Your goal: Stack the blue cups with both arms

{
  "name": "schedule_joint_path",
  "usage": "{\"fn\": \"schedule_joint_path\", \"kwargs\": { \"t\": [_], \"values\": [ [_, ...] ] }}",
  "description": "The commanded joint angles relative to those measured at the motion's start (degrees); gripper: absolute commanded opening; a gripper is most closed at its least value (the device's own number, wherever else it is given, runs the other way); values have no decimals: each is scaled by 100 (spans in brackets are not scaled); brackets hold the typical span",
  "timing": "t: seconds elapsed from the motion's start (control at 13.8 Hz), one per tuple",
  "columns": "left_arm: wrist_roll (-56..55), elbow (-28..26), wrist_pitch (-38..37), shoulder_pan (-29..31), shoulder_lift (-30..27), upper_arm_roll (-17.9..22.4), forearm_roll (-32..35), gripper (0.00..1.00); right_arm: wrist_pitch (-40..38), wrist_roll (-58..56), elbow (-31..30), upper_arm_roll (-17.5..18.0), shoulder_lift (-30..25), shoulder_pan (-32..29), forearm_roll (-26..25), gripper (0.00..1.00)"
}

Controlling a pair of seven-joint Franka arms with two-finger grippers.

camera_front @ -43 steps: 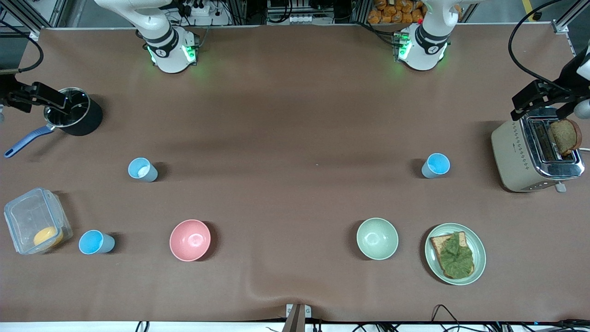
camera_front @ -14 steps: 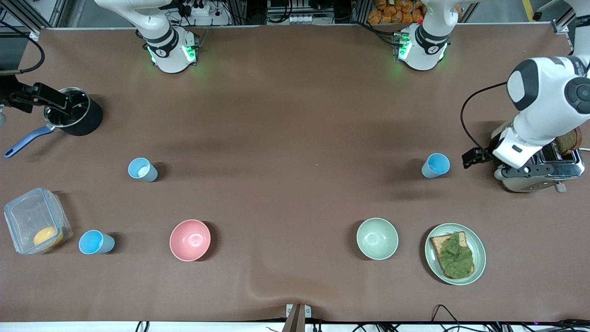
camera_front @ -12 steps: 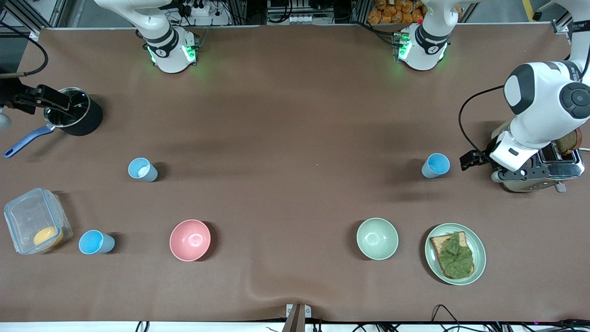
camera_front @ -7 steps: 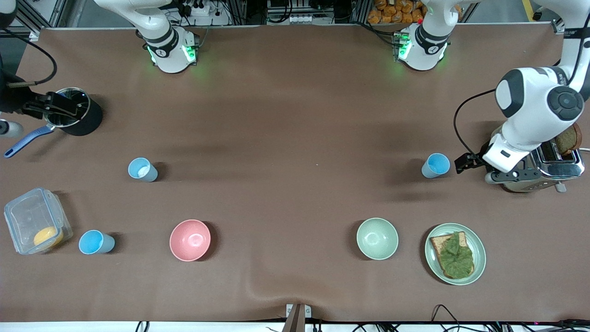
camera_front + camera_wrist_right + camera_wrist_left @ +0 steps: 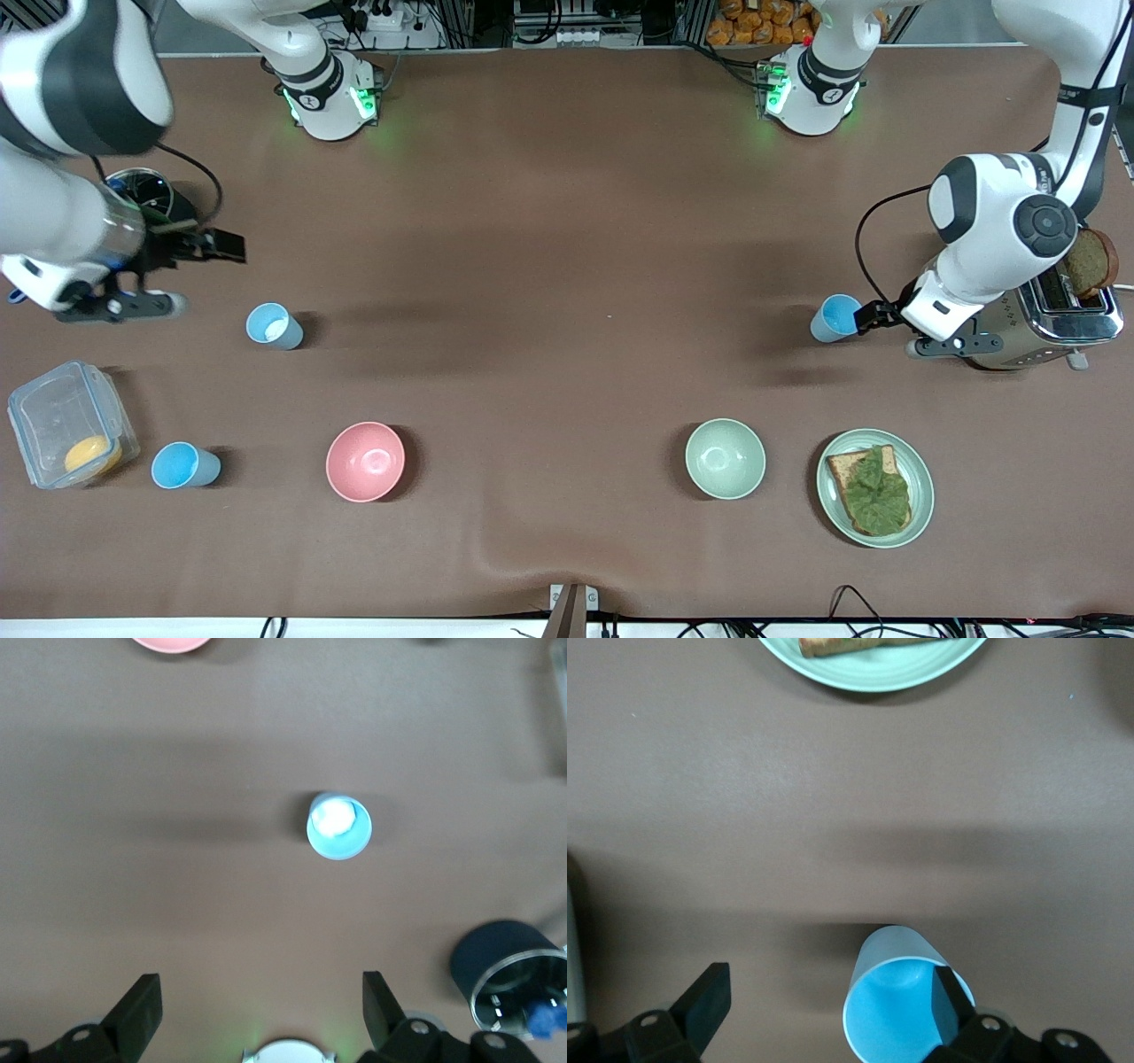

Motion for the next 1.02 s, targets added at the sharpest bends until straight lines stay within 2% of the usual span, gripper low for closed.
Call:
{"fn": "schedule_joint_path", "kwargs": {
  "t": [0.0, 0.44, 0.65, 0.8, 0.87, 0.94],
  "values": [
    [44, -353, 328, 23, -129, -18, 62, 100, 624, 64, -752, -28, -145, 10, -93, 100],
    [44, -609, 346, 14, -94, -45, 63, 100, 2513, 47, -2212, -28, -172, 1, -93, 100],
    [44, -600, 494, 5, 125, -45, 71, 99, 3593, -15, -2783, -37, 91, -51, -119, 100],
    [44, -600, 609, 5, 266, -45, 71, 81, 3948, -24, -2952, -37, 266, -51, -110, 100],
    [44, -600, 618, -3, 275, -45, 63, 69, 4036, -24, -2952, -37, 415, -60, -119, 100],
    [44, -600, 618, -21, 275, -45, 71, 42, 4158, -85, -2952, -37, 521, -95, -145, 100]
  ]
}}
